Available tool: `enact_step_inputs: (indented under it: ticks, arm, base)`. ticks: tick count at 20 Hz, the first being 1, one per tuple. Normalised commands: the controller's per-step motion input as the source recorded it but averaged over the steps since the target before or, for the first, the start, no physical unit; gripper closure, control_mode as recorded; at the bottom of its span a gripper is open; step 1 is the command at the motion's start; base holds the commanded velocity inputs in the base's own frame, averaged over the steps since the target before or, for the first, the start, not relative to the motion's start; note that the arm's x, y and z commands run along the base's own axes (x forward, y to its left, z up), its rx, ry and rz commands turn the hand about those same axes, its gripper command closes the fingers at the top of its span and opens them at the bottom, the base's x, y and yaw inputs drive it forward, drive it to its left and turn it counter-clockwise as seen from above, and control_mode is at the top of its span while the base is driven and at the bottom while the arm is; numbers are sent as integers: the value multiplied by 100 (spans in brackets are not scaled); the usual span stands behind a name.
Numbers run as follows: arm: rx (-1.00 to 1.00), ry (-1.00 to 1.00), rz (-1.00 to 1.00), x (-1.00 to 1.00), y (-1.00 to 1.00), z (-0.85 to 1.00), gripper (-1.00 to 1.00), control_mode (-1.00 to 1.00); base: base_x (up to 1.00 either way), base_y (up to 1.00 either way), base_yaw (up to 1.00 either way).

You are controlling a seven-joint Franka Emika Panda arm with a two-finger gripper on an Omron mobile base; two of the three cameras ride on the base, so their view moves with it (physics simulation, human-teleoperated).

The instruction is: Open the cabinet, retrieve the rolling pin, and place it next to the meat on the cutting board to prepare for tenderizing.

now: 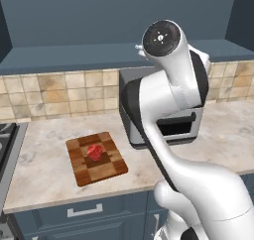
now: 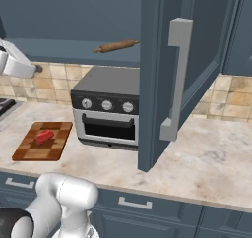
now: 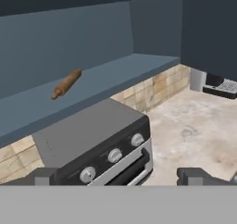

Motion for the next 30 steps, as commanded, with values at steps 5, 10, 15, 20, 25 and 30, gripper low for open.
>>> enact_step_inputs:
  ticks: [5, 10, 15, 20, 25, 30]
  arm:
    - [0, 0, -8, 7, -44, 39, -100, -100]
    - [0, 1, -3, 28, -32, 31, -100, -100]
    - [-1, 6, 0, 38, -20, 6, -100, -100]
    - [0, 2, 0, 29, -25, -9, -100, -100]
    - [-1, 4, 0, 33, -22, -12, -100, -100]
    - [0, 5, 0, 38, -9, -16, -100, -100]
  base:
    - [0, 0, 0]
    - [0, 0, 0]
    - [0, 0, 0]
    - [0, 0, 0]
    - [0, 0, 0]
    - [0, 0, 0]
